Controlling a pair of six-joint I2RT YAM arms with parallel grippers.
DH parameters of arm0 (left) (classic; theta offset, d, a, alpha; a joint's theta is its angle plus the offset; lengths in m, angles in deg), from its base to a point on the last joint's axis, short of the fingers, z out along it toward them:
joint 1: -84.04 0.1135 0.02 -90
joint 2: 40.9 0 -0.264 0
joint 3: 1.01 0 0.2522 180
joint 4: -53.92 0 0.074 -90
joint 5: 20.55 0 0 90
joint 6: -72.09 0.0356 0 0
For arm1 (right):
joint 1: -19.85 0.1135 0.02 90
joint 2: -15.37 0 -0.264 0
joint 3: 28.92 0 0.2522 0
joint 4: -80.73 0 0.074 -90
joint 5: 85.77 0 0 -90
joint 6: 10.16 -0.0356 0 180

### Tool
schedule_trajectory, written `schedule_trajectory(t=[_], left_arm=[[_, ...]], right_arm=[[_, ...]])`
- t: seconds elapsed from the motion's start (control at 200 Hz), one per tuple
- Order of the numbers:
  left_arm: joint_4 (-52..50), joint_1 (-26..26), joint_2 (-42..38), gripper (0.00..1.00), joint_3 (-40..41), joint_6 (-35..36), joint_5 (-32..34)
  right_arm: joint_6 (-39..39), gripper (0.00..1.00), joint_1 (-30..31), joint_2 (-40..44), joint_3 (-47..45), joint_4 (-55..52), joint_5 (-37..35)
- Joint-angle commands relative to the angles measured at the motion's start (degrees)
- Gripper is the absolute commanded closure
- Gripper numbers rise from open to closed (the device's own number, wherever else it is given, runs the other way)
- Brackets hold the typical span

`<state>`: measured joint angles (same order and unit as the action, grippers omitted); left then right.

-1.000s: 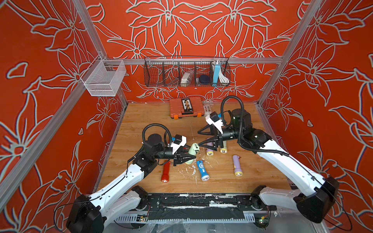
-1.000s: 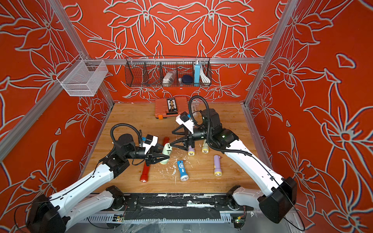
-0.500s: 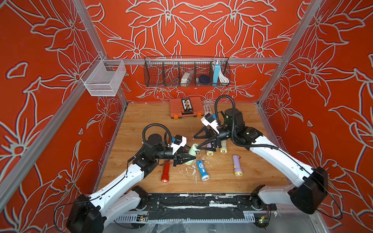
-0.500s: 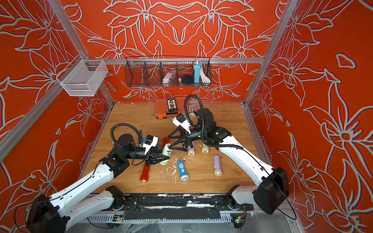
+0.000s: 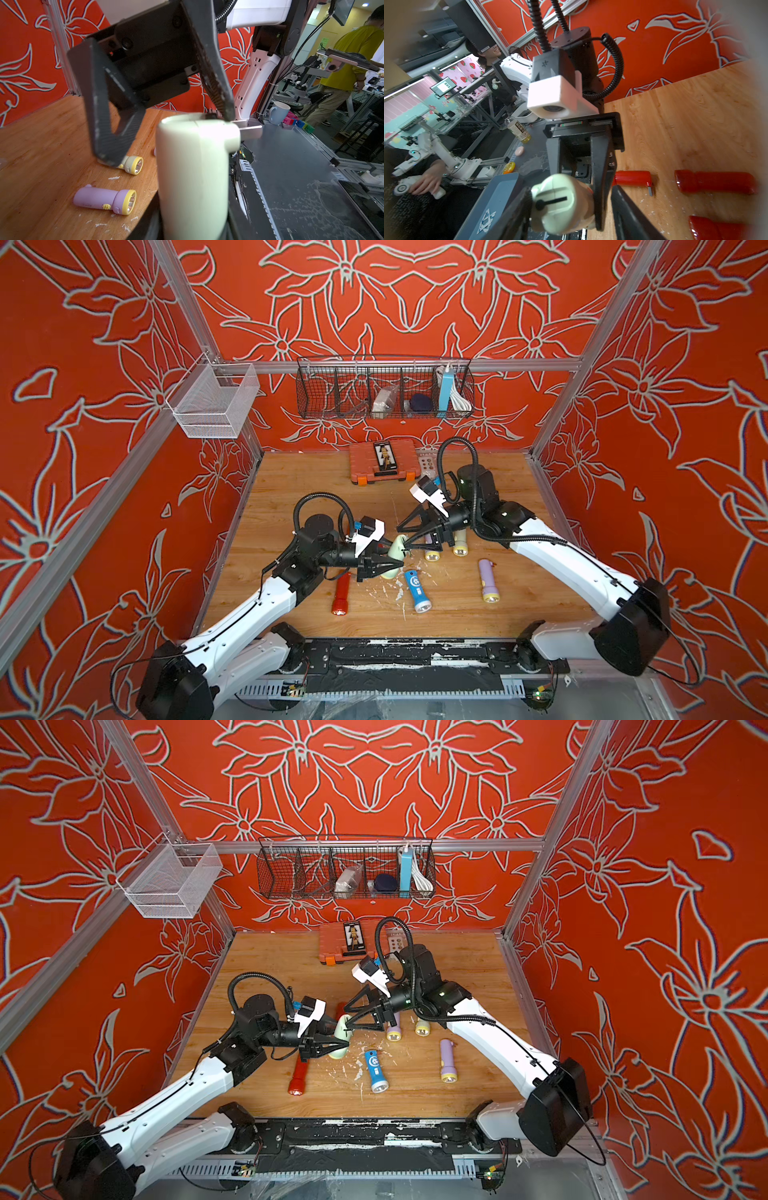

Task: Close the plug at the bottom of the flashlight
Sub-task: Close the plug of the flashlight.

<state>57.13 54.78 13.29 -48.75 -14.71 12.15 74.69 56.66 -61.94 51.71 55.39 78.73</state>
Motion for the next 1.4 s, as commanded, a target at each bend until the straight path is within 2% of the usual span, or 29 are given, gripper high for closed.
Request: schedule_trajectory(t=[0.0,0.34,0.636,0.951,1.136,1.236,1.396], left_arm=[[2.6,-0.3,-1.4,1.0,-1.8,1.1,-1.4],[3.3,-0.3,-4.7,1.0,-1.9,1.1,1.3],[4.6,-0.3,-6.4,1.0,-2.3,-0.1,0.6],[3.5,-0.3,-7.9,1.0,-2.3,0.9,1.2],[3.5,-0.3,-8.4,1.0,-2.9,0.4,0.5],[3.1,-0.3,-8.5,1.0,-3.7,-0.1,-1.1],[1.5,-1.1,-8.0,1.0,-4.4,0.3,-3.5]], right_arm=[[2.0,0.47,0.4,-1.0,-0.5,-0.3,0.4],[3.1,0.58,1.5,-1.7,-2.4,-1.9,-0.4],[3.4,0.68,3.5,-4.9,-2.1,-1.9,-1.7],[4.3,0.86,4.4,-7.7,-1.3,-3.1,-1.5],[4.4,0.93,4.4,-8.2,-1.6,-3.2,-1.6],[4.9,0.94,4.3,-8.4,-1.0,-3.8,-3.0],[5.1,0.94,3.3,-8.9,1.7,-5.3,-11.5]])
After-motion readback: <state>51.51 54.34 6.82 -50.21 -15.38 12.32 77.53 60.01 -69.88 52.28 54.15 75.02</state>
